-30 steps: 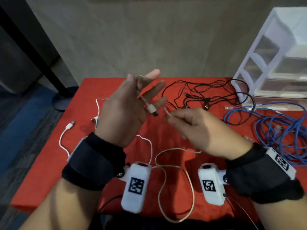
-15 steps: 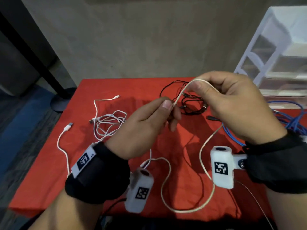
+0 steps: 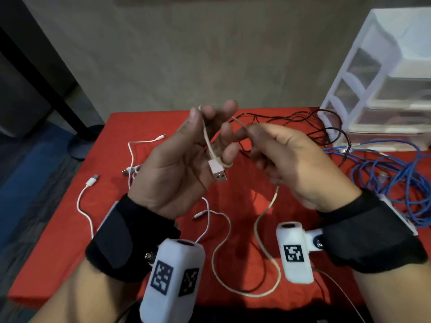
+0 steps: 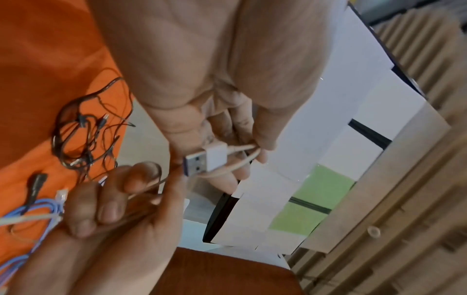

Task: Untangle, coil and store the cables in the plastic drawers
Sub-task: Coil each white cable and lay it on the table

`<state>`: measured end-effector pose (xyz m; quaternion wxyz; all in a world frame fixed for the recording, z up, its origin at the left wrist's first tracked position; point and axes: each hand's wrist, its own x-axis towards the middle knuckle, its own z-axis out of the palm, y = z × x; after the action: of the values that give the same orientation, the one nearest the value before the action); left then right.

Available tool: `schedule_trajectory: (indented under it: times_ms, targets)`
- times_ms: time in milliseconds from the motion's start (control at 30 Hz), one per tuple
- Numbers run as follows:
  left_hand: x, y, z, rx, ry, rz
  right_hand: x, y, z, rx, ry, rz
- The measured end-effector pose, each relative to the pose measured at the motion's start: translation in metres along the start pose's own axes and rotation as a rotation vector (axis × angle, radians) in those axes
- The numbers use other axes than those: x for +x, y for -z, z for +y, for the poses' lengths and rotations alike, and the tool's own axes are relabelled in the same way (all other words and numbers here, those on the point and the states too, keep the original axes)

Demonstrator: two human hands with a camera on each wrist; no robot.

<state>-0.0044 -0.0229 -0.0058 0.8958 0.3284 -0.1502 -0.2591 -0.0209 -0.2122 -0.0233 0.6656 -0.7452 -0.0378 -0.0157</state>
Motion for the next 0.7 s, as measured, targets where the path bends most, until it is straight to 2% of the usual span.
schedule_trajectory:
  times_ms: [67,167,233,400,500,600,700]
  targets:
    - [0.0,-0.002,-0.003,-0.045,0.002,0.015,-0.005,-0.007,-0.007,0.231,-0.113,-0.074]
    - [0.001,-0.002,-0.007,-0.053,0.016,0.018,-0.008,-0.011,-0.008,0.3,-0.098,-0.146]
    - [0.002,0.001,-0.009,0.0,0.014,0.044,-0.006,-0.007,-0.006,0.312,-0.079,-0.137]
    - [0.005,0.015,-0.009,0.318,-0.007,0.118,-0.002,0.0,-0.007,0.228,-0.03,-0.045]
    - [0.009,0.021,-0.009,0.477,-0.049,0.287,-0.001,0.004,-0.005,0.148,0.001,-0.01]
    - [0.011,0.022,-0.013,0.663,-0.171,0.45,-0.002,0.007,-0.007,0.022,0.072,-0.028]
    - [0.013,0.026,-0.017,0.924,-0.331,0.518,-0.003,0.01,-0.009,-0.058,0.126,-0.032]
